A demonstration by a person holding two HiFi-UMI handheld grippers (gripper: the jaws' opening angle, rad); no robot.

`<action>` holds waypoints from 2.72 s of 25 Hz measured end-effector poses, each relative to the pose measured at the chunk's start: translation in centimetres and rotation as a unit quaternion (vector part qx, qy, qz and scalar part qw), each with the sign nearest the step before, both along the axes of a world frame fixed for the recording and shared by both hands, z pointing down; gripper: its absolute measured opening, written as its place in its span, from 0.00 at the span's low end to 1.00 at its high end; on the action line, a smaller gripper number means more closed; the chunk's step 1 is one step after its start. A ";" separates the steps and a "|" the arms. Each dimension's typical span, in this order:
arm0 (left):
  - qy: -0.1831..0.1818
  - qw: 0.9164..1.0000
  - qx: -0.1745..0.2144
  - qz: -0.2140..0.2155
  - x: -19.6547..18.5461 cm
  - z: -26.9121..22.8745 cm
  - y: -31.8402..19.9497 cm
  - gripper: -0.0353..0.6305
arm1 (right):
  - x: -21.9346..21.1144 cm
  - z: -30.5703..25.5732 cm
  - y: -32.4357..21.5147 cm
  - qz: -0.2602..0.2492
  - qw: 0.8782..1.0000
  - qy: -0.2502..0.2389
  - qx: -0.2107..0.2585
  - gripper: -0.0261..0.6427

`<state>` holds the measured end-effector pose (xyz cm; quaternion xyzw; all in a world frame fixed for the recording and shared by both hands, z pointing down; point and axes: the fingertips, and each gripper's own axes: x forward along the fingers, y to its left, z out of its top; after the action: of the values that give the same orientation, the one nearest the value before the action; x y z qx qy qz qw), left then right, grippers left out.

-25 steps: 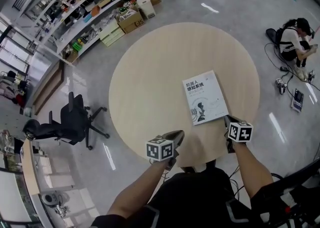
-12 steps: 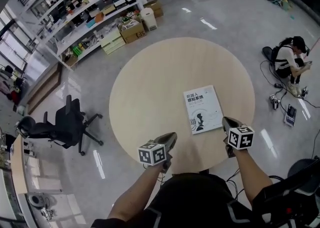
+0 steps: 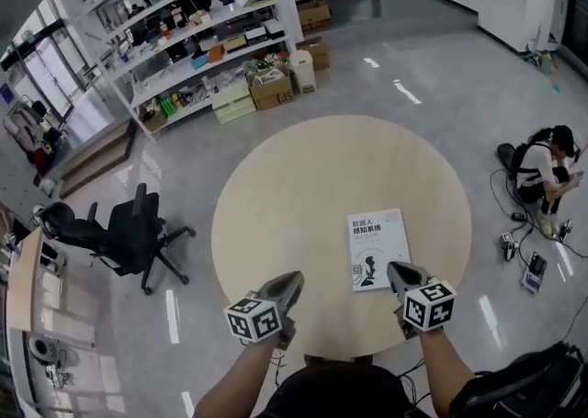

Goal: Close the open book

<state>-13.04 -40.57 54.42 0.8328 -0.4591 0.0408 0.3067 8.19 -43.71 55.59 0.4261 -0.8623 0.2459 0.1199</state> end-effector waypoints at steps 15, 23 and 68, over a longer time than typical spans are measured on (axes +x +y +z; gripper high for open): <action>-0.041 0.992 0.117 -0.037 -1.6 -7.3 9.2 0.03 | -2.3 -6.6 5.8 -0.074 0.994 -0.022 0.075 0.04; -0.043 0.989 0.143 -0.022 -3.3 -8.0 19.3 0.03 | -4.7 -12.1 17.4 -0.042 0.991 -0.039 0.122 0.04; -0.008 0.971 0.239 -0.004 4.5 -17.6 83.0 0.03 | 1.1 -17.8 83.5 -0.033 0.985 -0.043 0.162 0.04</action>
<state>-8.52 42.48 36.83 0.8799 -0.4610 -0.0651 0.0951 9.33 39.82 37.83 0.4004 -0.9087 0.1166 0.0205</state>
